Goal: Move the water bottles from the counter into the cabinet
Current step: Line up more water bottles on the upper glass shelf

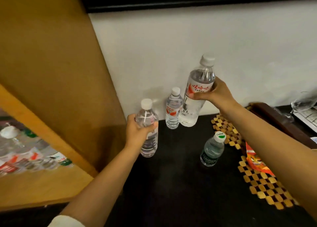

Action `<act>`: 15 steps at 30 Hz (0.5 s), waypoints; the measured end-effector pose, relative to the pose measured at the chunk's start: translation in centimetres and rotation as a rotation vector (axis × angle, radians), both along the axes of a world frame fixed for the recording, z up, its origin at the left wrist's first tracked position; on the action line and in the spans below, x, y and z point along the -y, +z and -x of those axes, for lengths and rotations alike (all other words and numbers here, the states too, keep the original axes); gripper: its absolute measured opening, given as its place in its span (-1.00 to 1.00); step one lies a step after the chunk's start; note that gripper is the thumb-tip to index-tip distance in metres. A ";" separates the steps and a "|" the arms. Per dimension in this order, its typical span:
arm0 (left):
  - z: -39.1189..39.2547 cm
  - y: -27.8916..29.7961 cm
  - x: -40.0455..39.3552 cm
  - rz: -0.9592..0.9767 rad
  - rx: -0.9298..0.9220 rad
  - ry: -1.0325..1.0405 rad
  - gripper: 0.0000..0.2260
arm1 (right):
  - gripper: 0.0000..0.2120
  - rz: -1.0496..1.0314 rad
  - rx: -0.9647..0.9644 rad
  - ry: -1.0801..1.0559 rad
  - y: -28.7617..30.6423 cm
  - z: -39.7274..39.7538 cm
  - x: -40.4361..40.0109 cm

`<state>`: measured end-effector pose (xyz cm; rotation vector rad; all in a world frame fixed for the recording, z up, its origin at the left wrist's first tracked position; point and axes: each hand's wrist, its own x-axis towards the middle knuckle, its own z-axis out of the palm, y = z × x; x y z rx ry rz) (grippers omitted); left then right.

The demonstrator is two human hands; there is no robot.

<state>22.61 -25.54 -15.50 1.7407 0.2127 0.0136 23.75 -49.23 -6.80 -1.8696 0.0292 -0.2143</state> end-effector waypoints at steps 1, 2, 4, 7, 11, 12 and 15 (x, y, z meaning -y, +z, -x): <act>1.1 1.1 -0.5 0.065 0.020 -0.014 -0.53 | -0.51 -0.032 0.023 0.040 0.8 1.1 -1.0; 2.3 2.3 -1.0 0.118 0.039 -0.038 -0.56 | -0.55 -0.062 0.039 0.077 1.6 2.2 -2.1; 4.3 4.7 -2.0 0.207 0.066 -0.109 -0.57 | -0.57 -0.122 0.059 0.138 2.7 4.2 -4.0; 7.4 7.8 -3.6 0.314 0.099 -0.229 -0.49 | -0.46 -0.174 0.069 0.219 4.0 7.0 -6.6; 10.8 11.2 -6.7 0.423 0.171 -0.345 -0.51 | -0.46 -0.263 0.099 0.276 6.2 10.4 -9.7; 11.5 11.8 -7.5 0.445 0.183 -0.372 -0.49 | -0.43 -0.273 0.102 0.296 6.8 11.2 -10.4; 13.5 13.4 -10.0 0.572 0.157 -0.454 -0.35 | -0.28 -0.336 0.094 0.385 8.6 13.4 -12.9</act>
